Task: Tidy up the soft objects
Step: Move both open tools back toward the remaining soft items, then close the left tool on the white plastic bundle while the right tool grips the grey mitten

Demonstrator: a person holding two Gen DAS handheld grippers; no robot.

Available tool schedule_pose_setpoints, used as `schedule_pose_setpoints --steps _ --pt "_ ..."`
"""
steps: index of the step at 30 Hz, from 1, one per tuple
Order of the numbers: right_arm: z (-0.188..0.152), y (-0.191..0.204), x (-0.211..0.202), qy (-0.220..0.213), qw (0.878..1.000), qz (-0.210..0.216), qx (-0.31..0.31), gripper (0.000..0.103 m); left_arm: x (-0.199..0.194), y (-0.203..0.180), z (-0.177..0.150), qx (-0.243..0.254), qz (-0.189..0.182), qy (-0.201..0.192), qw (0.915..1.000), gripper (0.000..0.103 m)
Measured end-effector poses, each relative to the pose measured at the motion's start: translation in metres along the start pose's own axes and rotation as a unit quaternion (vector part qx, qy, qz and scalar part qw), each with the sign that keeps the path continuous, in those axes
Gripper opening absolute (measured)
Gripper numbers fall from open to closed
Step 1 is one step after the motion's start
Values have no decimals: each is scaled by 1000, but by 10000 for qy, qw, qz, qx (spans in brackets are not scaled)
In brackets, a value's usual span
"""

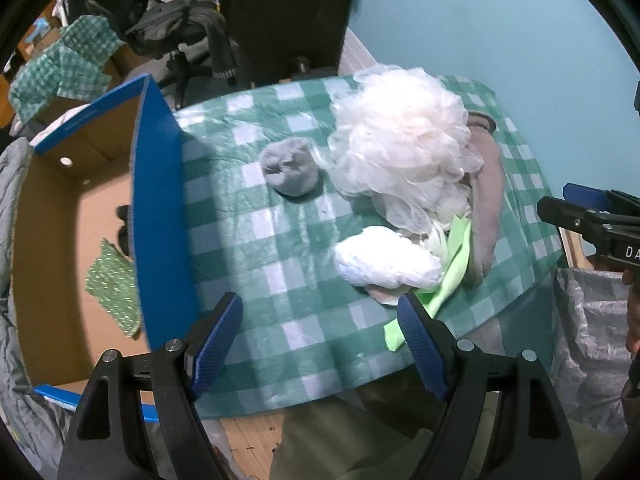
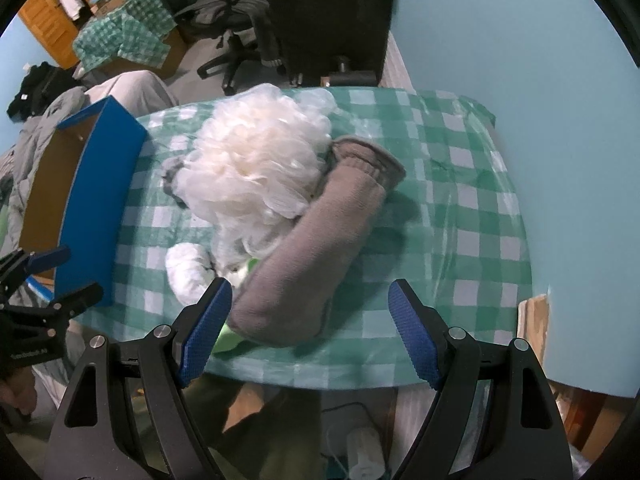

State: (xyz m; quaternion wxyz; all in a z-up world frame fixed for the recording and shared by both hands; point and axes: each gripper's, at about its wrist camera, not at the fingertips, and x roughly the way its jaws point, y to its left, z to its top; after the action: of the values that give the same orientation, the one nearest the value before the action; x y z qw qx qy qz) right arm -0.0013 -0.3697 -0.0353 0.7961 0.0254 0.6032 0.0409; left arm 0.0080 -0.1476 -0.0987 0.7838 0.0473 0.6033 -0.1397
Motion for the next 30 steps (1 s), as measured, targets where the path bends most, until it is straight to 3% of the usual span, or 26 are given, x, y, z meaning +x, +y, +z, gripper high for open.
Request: schedule_pose_setpoints --steps 13,30 --pt "-5 -13 12 122 9998 20 147 81 32 -34 20 -57 -240 230 9994 81" --pt "7 -19 36 305 9988 203 332 81 82 -49 35 153 199 621 9978 81"
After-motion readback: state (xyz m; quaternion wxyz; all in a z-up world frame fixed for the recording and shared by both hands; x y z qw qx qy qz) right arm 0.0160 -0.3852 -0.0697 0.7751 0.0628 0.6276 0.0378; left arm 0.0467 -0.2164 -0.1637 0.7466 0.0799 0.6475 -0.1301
